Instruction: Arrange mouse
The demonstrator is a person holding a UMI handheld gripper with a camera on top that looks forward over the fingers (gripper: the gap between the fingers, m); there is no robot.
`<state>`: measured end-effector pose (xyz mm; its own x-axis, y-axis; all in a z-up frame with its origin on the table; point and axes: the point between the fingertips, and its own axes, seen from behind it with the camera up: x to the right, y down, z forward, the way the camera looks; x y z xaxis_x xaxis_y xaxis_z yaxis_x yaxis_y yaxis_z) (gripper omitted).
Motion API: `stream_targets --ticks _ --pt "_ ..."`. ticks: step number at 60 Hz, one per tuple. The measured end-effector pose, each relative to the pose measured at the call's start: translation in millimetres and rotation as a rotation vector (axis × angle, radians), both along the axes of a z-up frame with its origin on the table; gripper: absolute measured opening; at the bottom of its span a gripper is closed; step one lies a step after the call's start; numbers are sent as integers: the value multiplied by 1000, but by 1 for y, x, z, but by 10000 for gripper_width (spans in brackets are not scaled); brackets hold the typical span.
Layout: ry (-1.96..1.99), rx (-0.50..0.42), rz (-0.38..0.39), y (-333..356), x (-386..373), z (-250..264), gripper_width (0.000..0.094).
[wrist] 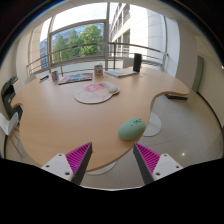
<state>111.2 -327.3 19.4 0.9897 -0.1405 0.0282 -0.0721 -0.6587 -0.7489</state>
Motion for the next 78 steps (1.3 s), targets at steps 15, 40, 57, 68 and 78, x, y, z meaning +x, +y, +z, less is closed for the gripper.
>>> stream_targets --ticks 15,40,57,68,78 --pt "39 16 -43 54 54 -32 847" --pt "5 33 -48 118 52 -36 511" --pt "-77 -10 -90 119 56 -27 398" --pt "-87 75 -177 133 77 47 398" --pt "-116 256 -105 220 77 150 399"
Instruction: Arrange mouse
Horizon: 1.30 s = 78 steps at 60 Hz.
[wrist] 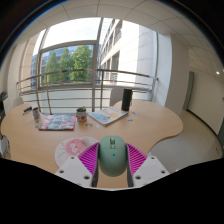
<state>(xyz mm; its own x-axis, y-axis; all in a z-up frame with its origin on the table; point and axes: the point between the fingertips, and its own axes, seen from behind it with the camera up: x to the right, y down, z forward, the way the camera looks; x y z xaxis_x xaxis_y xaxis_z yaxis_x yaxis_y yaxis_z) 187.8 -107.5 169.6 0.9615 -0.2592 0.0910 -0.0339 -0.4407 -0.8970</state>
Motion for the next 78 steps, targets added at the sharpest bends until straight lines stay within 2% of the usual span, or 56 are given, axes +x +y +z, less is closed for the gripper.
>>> stream_targets --ticks 4,9,12,17,18,28,36,38,44,47,65,78 --pt "10 52 64 43 -15 24 397" --pt "31 84 148 92 -50 28 396" --pt "54 62 195 112 -62 15 396" --pt "105 -13 257 134 -91 -35 395" --pt "114 -22 262 139 -100 -58 395" --pt "124 -183 290 152 -123 -148 415" --pt "124 -261 313 145 -128 -176 512" --pt "128 -262 313 146 -127 -179 566" --pt "110 -237 313 140 -128 -159 863" --pt "97 -224 307 135 -127 -143 831" --pt "63 -144 244 35 -155 -29 859" --pt "30 -100 197 -52 -177 20 848"
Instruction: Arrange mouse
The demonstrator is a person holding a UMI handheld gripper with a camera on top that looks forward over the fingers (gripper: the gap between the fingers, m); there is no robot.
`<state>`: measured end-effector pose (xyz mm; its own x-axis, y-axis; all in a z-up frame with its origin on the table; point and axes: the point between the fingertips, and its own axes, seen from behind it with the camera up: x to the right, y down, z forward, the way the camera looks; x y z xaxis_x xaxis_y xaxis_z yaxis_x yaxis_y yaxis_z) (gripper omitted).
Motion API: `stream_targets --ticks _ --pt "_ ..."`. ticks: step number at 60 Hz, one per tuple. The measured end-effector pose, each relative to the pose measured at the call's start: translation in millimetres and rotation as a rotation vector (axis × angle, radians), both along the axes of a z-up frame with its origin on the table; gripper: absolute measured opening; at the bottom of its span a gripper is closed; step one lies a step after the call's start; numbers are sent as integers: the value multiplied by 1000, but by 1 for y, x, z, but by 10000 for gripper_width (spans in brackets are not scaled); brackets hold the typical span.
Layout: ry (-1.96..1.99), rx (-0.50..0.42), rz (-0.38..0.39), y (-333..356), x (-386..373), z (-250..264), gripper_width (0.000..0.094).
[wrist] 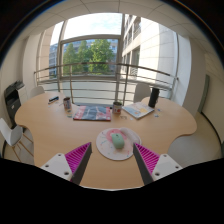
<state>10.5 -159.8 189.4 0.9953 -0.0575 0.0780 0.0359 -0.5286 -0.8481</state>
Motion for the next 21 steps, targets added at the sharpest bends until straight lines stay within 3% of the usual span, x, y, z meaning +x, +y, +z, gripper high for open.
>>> stream_targets --ticks 21 --pt "-19 -23 1 -67 -21 6 849"
